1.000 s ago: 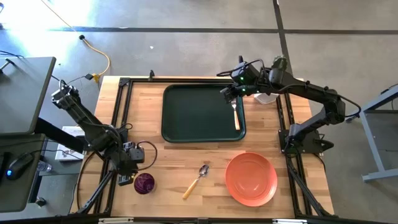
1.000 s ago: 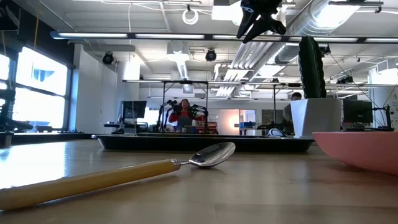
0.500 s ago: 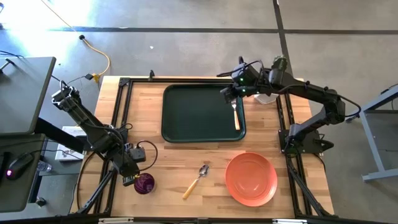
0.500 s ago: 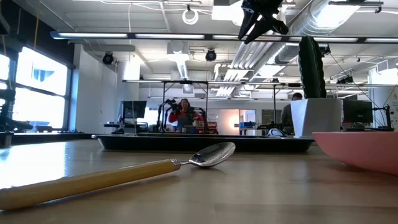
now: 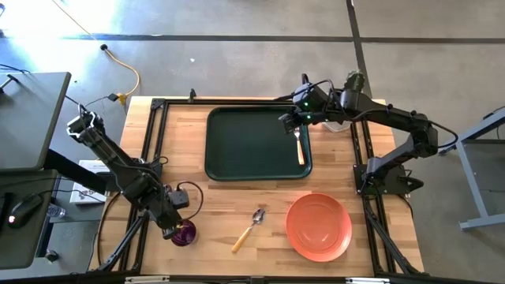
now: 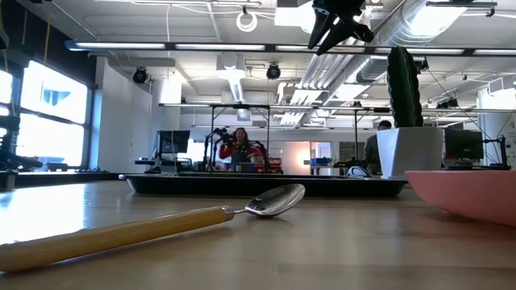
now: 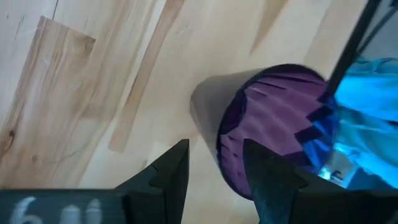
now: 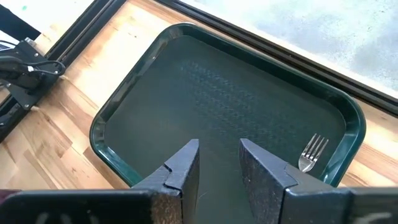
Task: Pick and place plate/cup/fork/spoon on tray
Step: Put the purple cup on the top left of the black tray
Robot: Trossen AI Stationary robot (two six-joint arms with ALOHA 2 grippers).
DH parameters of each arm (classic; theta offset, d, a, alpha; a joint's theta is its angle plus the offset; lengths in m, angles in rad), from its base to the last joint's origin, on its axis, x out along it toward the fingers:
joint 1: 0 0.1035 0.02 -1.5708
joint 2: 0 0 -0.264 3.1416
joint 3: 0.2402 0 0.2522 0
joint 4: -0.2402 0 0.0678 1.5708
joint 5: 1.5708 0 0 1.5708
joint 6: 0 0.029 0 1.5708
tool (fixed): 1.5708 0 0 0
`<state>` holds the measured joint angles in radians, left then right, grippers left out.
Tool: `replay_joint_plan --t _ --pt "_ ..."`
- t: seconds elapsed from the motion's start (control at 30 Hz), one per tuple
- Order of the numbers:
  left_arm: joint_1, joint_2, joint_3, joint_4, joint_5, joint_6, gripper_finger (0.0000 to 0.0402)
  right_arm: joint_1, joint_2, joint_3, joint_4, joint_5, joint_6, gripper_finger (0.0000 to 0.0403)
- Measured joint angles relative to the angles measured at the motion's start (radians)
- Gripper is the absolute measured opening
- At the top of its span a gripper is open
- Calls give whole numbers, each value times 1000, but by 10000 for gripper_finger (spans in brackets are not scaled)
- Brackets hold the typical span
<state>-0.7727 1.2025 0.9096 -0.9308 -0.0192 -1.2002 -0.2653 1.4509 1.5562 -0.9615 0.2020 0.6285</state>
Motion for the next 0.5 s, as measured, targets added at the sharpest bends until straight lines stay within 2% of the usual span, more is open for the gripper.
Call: replay_joint_plan --t 0.37,0.5 --pt "1 105 0 3 7 -11 141 0 0 0 0 -11 0 103" --pt "1 122 0 2 7 -21 115 0 0 0 0 -14 0 103"
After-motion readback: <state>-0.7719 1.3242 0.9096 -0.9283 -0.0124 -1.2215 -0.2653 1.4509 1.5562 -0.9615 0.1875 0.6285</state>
